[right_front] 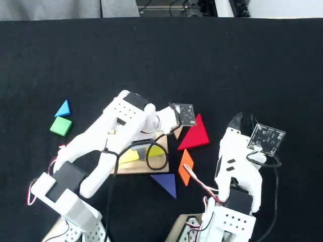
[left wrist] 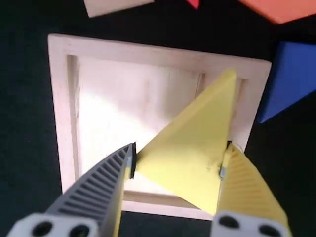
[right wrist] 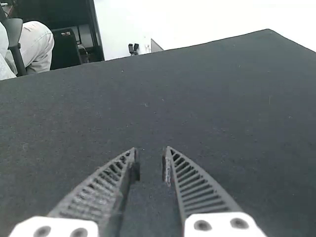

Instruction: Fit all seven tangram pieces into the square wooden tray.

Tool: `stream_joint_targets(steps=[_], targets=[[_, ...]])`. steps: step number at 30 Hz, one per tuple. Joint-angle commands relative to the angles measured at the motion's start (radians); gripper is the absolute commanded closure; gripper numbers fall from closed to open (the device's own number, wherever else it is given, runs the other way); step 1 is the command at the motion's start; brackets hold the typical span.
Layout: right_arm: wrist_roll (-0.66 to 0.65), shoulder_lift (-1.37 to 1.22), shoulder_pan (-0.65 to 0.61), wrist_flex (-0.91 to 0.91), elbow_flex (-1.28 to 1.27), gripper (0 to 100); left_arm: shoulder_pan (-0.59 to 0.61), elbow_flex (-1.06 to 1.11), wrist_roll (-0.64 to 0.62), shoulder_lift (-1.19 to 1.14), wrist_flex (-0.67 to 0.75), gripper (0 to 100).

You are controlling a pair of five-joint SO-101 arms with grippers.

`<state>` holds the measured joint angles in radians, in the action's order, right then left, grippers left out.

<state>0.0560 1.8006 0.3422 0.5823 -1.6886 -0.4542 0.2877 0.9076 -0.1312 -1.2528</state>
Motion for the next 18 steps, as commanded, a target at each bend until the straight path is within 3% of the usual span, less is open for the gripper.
stream_joint_targets(steps=[1,18], targets=[[0.009,0.091,0.009,-0.017,0.004,90.2,-0.019,0.038,0.095,0.044,-0.021,85],[0.009,0.091,0.008,-0.017,0.004,90.0,-0.01,0.062,0.126,0.046,-0.021,85]])
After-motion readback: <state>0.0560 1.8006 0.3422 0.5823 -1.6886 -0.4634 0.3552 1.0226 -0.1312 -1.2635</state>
